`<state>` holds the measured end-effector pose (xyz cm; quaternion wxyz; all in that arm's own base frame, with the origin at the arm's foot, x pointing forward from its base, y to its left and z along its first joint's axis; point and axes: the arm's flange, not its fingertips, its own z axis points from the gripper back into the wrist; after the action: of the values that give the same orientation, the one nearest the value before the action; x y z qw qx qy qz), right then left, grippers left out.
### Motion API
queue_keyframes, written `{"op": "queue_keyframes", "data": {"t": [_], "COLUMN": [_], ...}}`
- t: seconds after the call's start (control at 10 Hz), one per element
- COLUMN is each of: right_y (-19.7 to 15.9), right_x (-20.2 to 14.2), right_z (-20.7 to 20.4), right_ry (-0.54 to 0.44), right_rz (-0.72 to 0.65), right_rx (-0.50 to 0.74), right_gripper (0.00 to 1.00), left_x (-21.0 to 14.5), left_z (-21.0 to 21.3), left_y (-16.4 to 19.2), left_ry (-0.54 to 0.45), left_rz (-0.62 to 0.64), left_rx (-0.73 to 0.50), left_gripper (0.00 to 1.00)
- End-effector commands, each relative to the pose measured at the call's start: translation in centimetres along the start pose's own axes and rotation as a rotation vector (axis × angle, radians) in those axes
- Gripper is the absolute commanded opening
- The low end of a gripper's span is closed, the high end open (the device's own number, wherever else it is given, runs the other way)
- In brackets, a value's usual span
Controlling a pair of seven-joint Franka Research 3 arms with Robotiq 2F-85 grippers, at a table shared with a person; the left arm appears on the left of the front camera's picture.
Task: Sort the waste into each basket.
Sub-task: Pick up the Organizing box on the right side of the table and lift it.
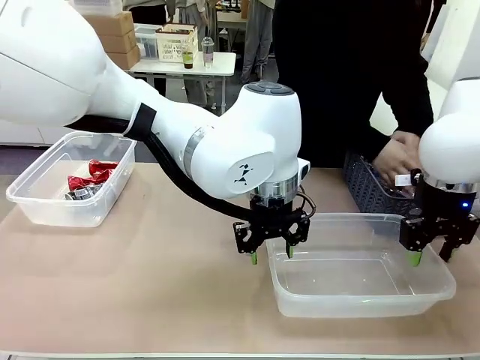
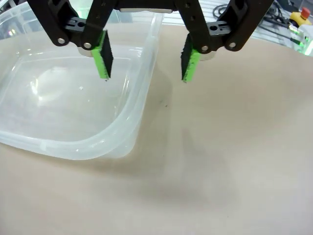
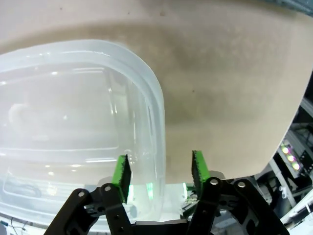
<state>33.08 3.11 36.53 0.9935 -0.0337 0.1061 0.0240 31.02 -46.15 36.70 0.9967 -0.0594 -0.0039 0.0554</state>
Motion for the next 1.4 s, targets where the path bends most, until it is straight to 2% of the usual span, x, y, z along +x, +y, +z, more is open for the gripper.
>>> {"op": "queue_keyframes", "data": {"t": [0.0,0.1,0.2,0.3,0.8,1.1,1.2,1.3], "right_y": [-0.4,-0.4,-0.4,-0.5,-0.5,0.5,1.3,2.0], "right_x": [-3.5,-3.6,-3.7,-3.8,-4.2,-5.3,-5.6,-5.8], "right_z": [-3.1,-3.1,-3.0,-3.0,-2.5,0.9,2.7,4.3], "right_ry": [0.014,0.013,0.014,0.018,0.046,0.169,0.227,0.238], "right_rz": [0.008,0.002,-0.005,-0.012,0.008,0.026,0.053,0.071], "right_rx": [0.061,0.064,0.067,0.067,0.088,0.123,0.156,0.162], "right_gripper": [0.00,0.15,0.05,0.00,0.00,0.00,0.00,0.00], "left_x": [0.2,0.1,-0.1,-0.2,-0.2,-0.9,-1.3,-1.8], "left_z": [0.0,0.0,0.1,0.2,0.6,3.0,4.5,6.1], "left_y": [-0.1,-0.2,-0.1,-0.1,0.1,1.5,2.2,3.2], "left_ry": [-0.020,-0.019,-0.018,-0.026,-0.036,0.026,0.010,0.013], "left_rz": [-0.016,-0.019,-0.036,-0.030,-0.040,-0.171,-0.160,-0.138], "left_rx": [0.014,0.010,0.001,0.002,0.008,-0.003,0.007,0.003], "left_gripper": [0.36,0.00,0.12,0.00,0.00,0.00,0.00,0.00]}}
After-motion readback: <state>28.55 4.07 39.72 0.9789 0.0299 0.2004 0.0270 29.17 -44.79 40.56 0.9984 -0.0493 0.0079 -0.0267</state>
